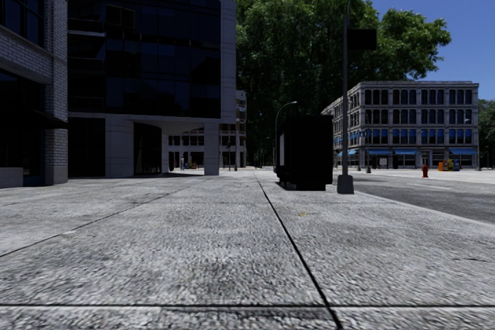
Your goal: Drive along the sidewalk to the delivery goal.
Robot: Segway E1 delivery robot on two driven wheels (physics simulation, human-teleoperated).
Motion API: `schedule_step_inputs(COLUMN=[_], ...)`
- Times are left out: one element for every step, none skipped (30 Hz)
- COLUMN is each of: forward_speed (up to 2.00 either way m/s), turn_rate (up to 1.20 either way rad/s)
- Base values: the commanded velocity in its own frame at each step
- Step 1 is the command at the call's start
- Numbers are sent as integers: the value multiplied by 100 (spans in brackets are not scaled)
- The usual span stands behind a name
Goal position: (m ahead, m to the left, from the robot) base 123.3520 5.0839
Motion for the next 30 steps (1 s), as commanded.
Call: schedule_step_inputs(forward_speed=[200, 200, 200, 200, 200, 200, 200, 200, 200, 200, 200, 200, 200, 200, 200, 200, 200, 200, 200, 200, 200, 200, 200, 200, 200, 200, 200, 200, 200, 200], turn_rate=[37, 31, 31, 23, 18, 14, 7, 7, 0, 0, 0, 0, 0, 0, 0, 0, 0, 0, 0, 0, 0, 0, 0, 0, 0, 0, 0, 0, 0, 0])
